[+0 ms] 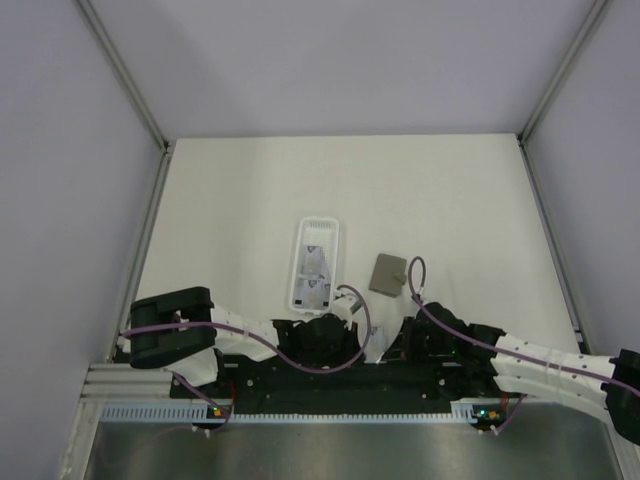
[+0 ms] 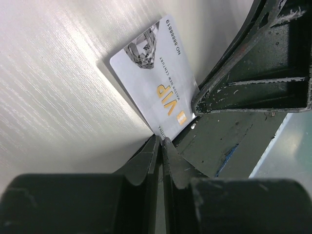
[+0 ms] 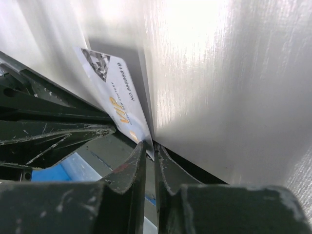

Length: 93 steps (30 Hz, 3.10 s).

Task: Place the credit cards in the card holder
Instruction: Pick up the credit card at the corner of the board.

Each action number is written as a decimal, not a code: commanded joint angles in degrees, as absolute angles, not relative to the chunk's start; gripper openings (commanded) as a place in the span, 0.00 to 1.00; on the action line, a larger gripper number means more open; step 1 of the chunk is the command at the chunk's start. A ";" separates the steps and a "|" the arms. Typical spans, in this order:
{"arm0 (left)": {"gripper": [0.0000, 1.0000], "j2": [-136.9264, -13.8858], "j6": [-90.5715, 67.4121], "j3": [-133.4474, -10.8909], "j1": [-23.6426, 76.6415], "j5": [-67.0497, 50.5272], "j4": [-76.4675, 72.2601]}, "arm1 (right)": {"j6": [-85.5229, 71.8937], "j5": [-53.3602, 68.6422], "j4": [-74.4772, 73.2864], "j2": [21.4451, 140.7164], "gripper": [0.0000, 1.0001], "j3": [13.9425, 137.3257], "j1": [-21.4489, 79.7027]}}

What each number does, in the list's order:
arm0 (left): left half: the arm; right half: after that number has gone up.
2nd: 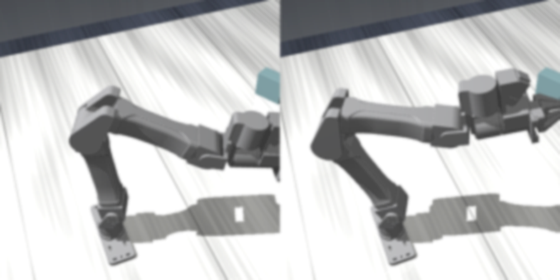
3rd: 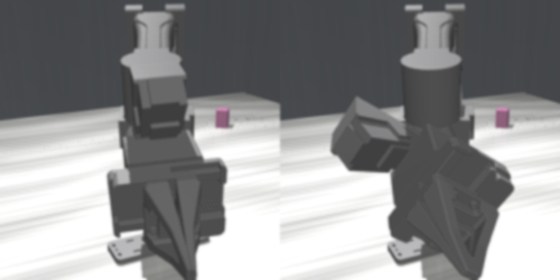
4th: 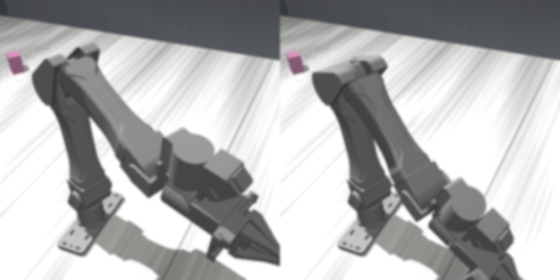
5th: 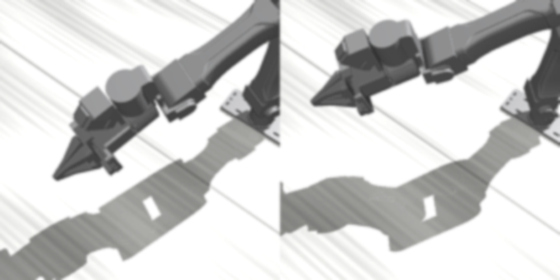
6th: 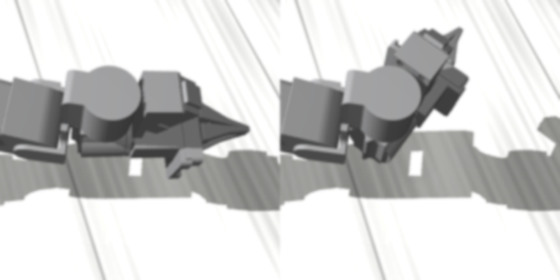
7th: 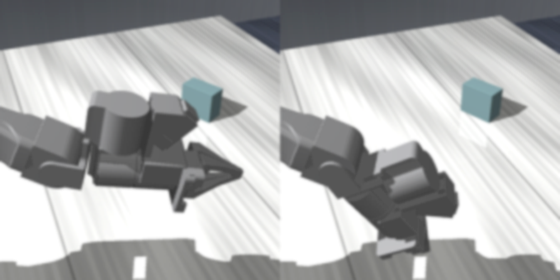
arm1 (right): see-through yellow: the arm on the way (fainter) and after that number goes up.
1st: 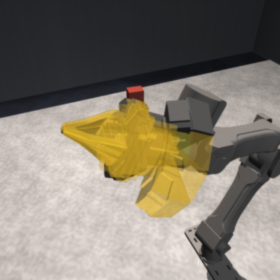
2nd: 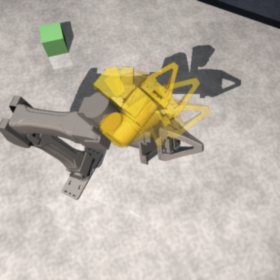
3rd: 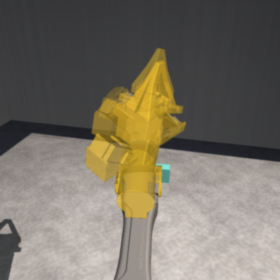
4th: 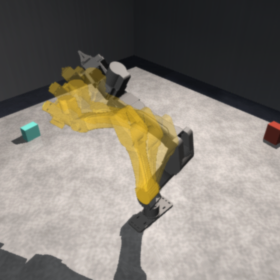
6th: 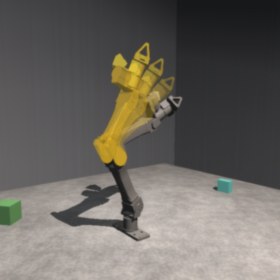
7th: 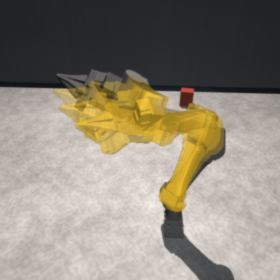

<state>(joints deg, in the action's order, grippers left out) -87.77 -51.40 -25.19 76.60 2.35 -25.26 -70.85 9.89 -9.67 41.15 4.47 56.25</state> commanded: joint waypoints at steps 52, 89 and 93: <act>0.57 -30.41 -45.09 -23.55 76.29 17.40 -13.88 | -60.38 24.52 25.75 34.89 0.00 19.60 56.43; 0.00 -32.34 -42.28 -24.43 76.20 11.87 -14.06 | -44.30 13.62 0.09 33.74 0.50 31.37 56.51; 0.00 -33.83 -42.28 -24.43 76.20 9.93 -16.69 | -44.12 16.17 2.19 36.21 0.49 31.64 56.43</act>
